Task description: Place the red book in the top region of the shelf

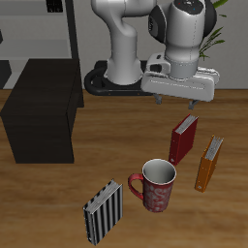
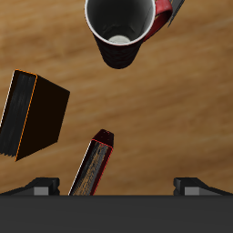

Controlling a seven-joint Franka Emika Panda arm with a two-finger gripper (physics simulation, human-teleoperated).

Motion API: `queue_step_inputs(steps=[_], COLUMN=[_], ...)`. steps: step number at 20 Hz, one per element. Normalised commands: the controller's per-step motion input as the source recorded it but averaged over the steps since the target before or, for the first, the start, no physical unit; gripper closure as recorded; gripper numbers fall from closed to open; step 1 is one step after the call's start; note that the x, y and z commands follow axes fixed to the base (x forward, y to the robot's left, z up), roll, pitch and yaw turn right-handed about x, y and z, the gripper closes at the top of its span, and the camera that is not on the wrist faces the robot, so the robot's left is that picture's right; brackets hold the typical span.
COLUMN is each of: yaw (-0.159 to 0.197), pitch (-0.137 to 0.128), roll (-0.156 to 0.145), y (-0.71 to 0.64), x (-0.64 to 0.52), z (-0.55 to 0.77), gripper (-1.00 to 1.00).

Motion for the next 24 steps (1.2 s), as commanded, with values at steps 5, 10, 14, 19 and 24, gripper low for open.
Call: queue_step_inputs(steps=[5, 10, 14, 19, 24], yaw=[-0.039, -0.031, -0.039, -0.036, -0.013], pitch=[-0.039, -0.067, -0.09, -0.051, -0.034], roll=[0.006, -0.013, -0.04, -0.043, -0.022], y=[0.04, 0.03, 0.11, 0.01, 0.09], x=[-0.08, -0.09, -0.15, -0.05, -0.05], z=[-0.09, -0.15, -0.22, -0.18, -0.16], gripper=[-1.0, -1.0, -1.0, -1.0, -1.0])
